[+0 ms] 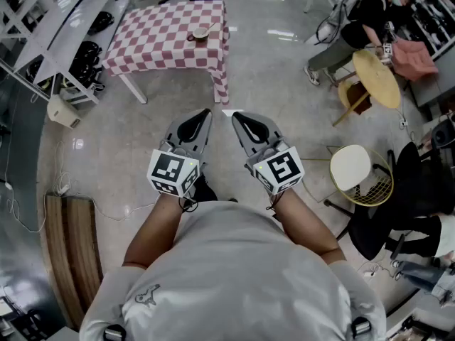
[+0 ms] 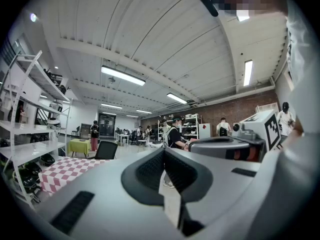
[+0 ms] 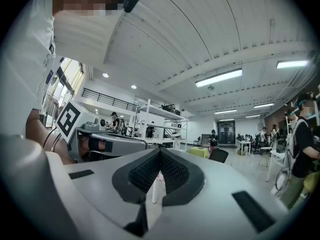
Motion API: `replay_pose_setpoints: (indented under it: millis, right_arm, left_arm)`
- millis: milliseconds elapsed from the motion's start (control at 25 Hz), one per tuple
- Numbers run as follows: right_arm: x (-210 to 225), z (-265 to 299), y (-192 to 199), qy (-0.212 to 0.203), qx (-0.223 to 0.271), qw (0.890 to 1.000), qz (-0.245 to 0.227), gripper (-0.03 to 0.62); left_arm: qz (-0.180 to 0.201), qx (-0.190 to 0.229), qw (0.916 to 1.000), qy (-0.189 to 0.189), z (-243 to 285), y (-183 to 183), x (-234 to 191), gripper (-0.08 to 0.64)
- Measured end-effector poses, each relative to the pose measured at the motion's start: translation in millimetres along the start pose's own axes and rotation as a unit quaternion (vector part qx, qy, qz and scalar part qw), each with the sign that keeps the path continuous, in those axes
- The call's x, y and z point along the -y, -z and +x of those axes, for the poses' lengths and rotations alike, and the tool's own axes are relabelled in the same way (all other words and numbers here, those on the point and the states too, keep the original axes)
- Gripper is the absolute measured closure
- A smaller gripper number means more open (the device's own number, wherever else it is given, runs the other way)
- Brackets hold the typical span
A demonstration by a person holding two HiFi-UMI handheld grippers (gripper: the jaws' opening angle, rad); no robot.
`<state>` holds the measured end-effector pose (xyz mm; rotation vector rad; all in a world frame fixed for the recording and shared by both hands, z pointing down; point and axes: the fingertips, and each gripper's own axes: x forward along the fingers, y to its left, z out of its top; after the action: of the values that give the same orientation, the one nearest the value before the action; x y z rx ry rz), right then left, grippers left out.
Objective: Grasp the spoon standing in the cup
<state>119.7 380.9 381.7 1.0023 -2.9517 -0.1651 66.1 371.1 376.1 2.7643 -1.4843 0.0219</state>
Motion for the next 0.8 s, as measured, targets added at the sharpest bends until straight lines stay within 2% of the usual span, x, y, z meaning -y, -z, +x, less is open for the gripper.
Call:
replay_pose_setpoints:
  millis: [200,520,800]
  right_arm:
    - [1.3,10.7,4.0,0.0,-0.001,1.0,0.008,0.561]
    - [6.3,46.2,17.2,-0.023,-0.024,0.999,0.013,0.56]
    - [23.6,88.2,30.9,-0.027,-0.028,0.999,0.035,0.56]
  left_arm:
    - [-0.001,-0.006,1.0,0.001,0.9,4.0,-10.1,0.546]
    - [-0.005,-0.011,0.9999,-0.003,13.8,8.8,-42.0,0.545]
    - [0.003,-0.035,0.9989,0.031,31.3,26.5,-76.2,0.546]
